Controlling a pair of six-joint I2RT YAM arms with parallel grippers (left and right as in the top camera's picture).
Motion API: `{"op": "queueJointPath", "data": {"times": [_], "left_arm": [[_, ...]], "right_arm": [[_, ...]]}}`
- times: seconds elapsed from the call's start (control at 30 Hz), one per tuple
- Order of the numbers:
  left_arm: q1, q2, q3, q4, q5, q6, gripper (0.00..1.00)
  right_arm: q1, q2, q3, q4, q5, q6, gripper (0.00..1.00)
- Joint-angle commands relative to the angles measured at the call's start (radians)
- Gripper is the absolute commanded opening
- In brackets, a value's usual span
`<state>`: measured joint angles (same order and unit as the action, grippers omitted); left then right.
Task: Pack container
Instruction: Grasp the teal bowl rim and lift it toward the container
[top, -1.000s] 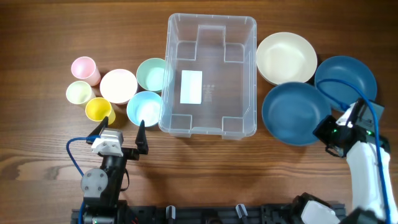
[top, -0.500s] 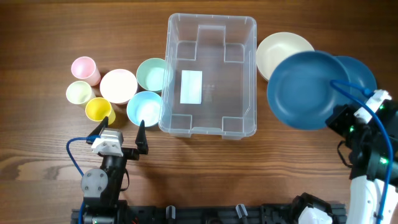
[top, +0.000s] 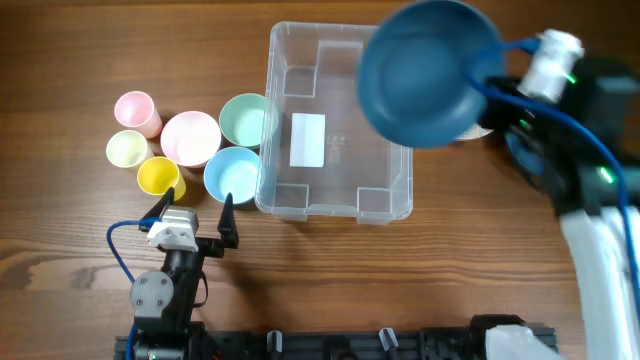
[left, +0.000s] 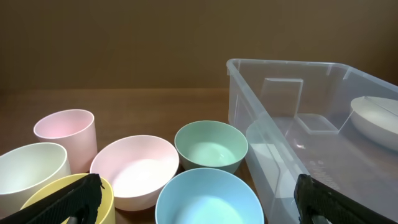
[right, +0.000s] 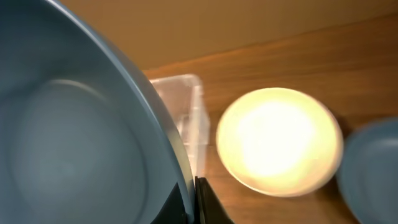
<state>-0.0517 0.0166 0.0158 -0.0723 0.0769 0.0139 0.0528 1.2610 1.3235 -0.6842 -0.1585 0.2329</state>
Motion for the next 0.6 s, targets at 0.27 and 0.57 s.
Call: {"op": "queueJointPath", "data": {"times": [0.27, 0.57], "left_arm": [[-0.003, 0.000, -0.010, 0.003, 0.001, 0.008, 1.00], [-0.003, 0.000, -0.010, 0.003, 0.001, 0.008, 1.00]], "right_arm": [[0.252, 0.462, 0.190, 0.142, 0.297, -0.055, 0.04], [0.264, 0.608, 0.190, 0.248, 0.281, -0.057, 0.04]]}}
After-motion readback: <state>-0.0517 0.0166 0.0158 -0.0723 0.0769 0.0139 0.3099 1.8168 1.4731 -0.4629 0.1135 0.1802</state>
